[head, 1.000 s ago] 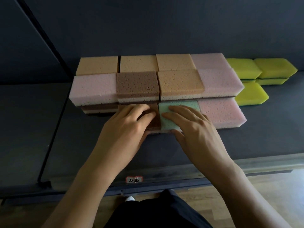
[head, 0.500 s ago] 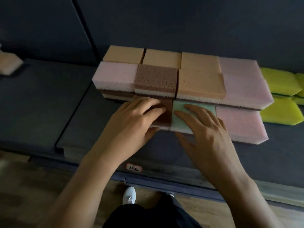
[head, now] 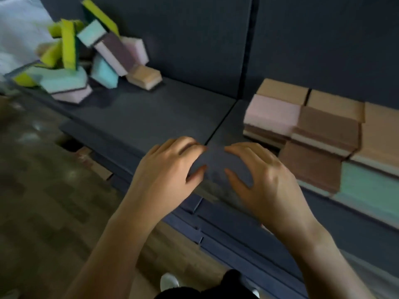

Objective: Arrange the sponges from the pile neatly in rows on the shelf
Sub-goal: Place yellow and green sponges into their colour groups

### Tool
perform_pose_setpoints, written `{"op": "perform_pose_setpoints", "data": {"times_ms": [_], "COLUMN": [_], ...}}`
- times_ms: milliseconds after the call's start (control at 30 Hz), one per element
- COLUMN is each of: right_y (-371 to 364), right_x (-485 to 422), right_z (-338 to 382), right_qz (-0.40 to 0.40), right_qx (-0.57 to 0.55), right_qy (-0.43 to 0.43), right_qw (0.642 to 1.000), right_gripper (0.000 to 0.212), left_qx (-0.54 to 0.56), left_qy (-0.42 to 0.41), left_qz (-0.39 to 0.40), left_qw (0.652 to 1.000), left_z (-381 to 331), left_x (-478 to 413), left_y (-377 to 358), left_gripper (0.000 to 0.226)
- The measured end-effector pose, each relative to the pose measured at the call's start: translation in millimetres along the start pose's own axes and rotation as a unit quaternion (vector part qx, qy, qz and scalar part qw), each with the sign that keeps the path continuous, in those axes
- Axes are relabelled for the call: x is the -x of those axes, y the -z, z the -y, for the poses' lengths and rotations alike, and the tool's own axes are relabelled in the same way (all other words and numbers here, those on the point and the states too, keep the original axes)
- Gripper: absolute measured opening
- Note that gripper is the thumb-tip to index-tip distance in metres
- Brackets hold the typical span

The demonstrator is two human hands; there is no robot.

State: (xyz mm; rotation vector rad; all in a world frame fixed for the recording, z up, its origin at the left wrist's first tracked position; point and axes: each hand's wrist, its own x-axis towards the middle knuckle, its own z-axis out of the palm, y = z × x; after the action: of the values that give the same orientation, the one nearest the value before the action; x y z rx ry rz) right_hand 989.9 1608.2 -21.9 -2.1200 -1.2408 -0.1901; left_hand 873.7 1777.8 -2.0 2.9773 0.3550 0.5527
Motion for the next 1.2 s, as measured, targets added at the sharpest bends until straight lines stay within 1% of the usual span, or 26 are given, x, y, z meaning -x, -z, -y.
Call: {"op": "perform_pose_setpoints", "data": {"times_ms": [133, 300, 433, 600, 767, 967, 1100, 1200], "right_y": [-46.2, -102.8, -135.6, -154.8, -159.0, -166.4, -177.2, -186.5], "right_x": [-41.5, -89.2, -134.8, -199.9, -252.6, -305.9, -321.1, -328.9], "right_z": [50.8, 109.5, 146.5, 177.4, 184.2, 170.1, 161.0, 153.4], "right_qz": [0.021, 0.037, 0.04, 0.038, 0.047, 0.032, 0.02, 0.017], "right_qx": [0.015, 0.019, 0.021, 0.039, 0.06, 0.086, 0.067, 0.054], "right_qy": [0.02, 0.041, 0.07, 0.089, 0.117, 0.129, 0.127, 0.125], "right_qw": [0.999, 0.998, 0.997, 0.995, 0.99, 0.987, 0.989, 0.991], "right_gripper": [0.039, 0.042, 0.044, 0.044, 0.041, 0.037, 0.034, 0.036], "left_qx": [-0.012, -0.046, -0.074, -0.096, -0.094, -0.082, -0.059, -0.036], "left_qy": [0.055, 0.1, 0.128, 0.147, 0.163, 0.198, 0.226, 0.236], "left_qz": [-0.008, -0.015, -0.019, -0.023, -0.028, -0.067, -0.102, -0.123], "left_qw": [0.998, 0.994, 0.989, 0.984, 0.982, 0.974, 0.967, 0.963], "left_z": [65.2, 144.8, 199.0, 251.6, 278.5, 311.7, 329.2, 340.7], "left_x": [26.1, 46.9, 44.8, 23.9, -6.0, -46.6, -78.5, -99.0], "left_y": [15.7, 34.5, 55.3, 72.4, 72.9, 66.6, 64.1, 59.3], "left_gripper": [0.031, 0.034, 0.036, 0.038, 0.039, 0.04, 0.049, 0.057]}}
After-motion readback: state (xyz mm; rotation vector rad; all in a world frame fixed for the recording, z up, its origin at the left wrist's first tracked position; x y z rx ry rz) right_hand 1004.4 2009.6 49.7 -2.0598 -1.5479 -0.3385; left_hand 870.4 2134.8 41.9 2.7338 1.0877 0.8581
